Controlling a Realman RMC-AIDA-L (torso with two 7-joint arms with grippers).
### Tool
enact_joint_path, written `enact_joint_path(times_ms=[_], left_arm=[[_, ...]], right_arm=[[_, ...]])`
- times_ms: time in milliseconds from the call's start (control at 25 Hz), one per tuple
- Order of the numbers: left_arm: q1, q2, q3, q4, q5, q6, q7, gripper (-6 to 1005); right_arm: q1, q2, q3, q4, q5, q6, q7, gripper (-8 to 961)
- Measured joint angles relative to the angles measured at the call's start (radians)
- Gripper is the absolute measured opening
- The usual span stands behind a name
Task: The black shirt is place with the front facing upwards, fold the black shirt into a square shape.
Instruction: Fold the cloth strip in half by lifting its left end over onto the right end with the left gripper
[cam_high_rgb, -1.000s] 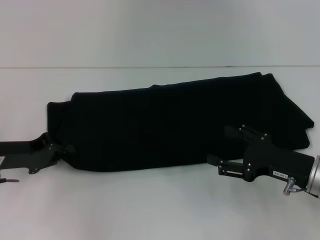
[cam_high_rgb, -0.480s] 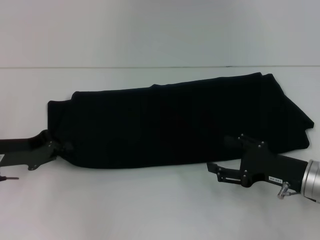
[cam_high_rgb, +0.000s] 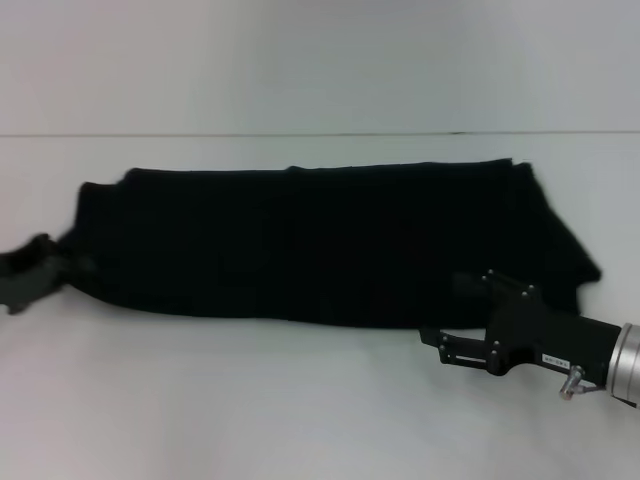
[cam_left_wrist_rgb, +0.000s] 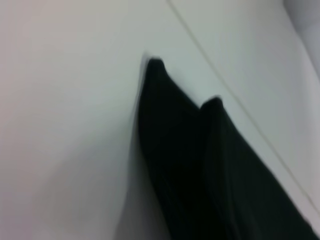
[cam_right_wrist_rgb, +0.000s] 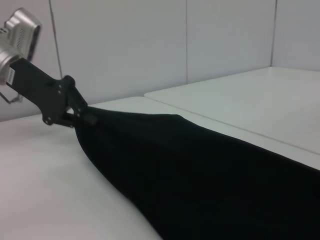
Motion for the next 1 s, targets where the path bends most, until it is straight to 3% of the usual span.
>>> enact_joint_path(times_ms=[240,600,800,1000], left_arm=[[0.009,0.045,-0.073,0.017,0.0,-0.022,0.0,47],[-0.019,0.05,-0.096,0.032,-0.063,0.015,0.008,46],[-0.124,0.029,-0.088,0.029,-0.153,0.09,0.046,48],[-0.293,-0.033,-0.027,0.028,-0.17,0.103,0.078,48]], right_arm=[[-0.021,-0.001,0.019,0.0,0.001,-0.006,0.002,940],[-0.048,-0.002,0.044,0.0,0.001,-0.007,0.002,940],[-0.061,-0.003,0.066,0.0,0.001,-0.007,0.002,940],[-0.077,-0.003,0.093,0.0,0.001,-0.007,0.002,940]])
